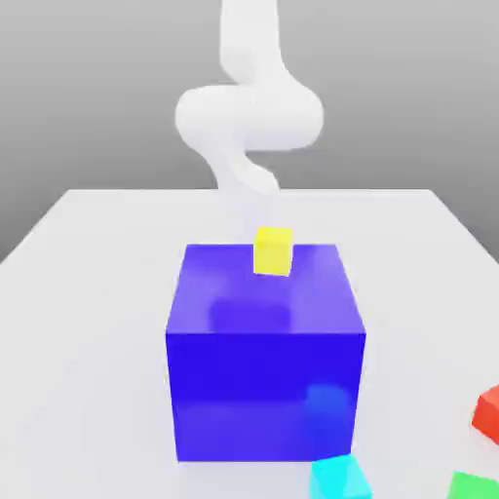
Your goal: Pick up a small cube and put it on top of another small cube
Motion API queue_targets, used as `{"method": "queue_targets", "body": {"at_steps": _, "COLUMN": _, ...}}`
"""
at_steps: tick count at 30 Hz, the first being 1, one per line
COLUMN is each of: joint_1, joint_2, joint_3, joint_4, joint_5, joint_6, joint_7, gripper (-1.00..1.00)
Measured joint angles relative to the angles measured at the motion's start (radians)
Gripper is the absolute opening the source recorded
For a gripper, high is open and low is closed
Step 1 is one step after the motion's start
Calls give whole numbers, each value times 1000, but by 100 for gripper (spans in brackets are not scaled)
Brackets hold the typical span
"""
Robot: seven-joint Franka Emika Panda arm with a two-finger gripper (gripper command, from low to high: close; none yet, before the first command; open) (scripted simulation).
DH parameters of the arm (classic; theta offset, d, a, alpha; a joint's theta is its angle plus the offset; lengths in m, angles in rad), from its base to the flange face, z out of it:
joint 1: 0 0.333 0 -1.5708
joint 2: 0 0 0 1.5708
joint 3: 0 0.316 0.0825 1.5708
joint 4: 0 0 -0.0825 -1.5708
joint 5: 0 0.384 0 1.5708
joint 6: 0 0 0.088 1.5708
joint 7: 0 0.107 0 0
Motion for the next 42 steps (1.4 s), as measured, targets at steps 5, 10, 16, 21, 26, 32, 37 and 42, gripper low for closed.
{"method": "queue_targets", "body": {"at_steps": 5, "joint_1": 1, "joint_2": 185, "joint_3": 106, "joint_4": -4, "joint_5": -49, "joint_6": 51, "joint_7": 63, "gripper": 0}}
{"method": "queue_targets", "body": {"at_steps": 10, "joint_1": 12, "joint_2": 366, "joint_3": 204, "joint_4": -7, "joint_5": -111, "joint_6": 100, "joint_7": 133, "gripper": 0}}
{"method": "queue_targets", "body": {"at_steps": 16, "joint_1": 45, "joint_2": 585, "joint_3": 302, "joint_4": -10, "joint_5": -199, "joint_6": 157, "joint_7": 227, "gripper": 0}}
{"method": "queue_targets", "body": {"at_steps": 21, "joint_1": 129, "joint_2": 767, "joint_3": 341, "joint_4": -13, "joint_5": -267, "joint_6": 205, "joint_7": 303, "gripper": 0}}
{"method": "queue_targets", "body": {"at_steps": 26, "joint_1": 195, "joint_2": 941, "joint_3": 368, "joint_4": -18, "joint_5": -299, "joint_6": 259, "joint_7": 352, "gripper": 0}}
{"method": "queue_targets", "body": {"at_steps": 32, "joint_1": 293, "joint_2": 1147, "joint_3": 341, "joint_4": -3, "joint_5": -361, "joint_6": 364, "joint_7": 418, "gripper": 0}}
{"method": "queue_targets", "body": {"at_steps": 37, "joint_1": 332, "joint_2": 1214, "joint_3": 294, "joint_4": 13, "joint_5": -408, "joint_6": 413, "joint_7": 454, "gripper": -100}}
{"method": "queue_targets", "body": {"at_steps": 42, "joint_1": 322, "joint_2": 1195, "joint_3": 309, "joint_4": 8, "joint_5": -392, "joint_6": 399, "joint_7": 442, "gripper": -100}}
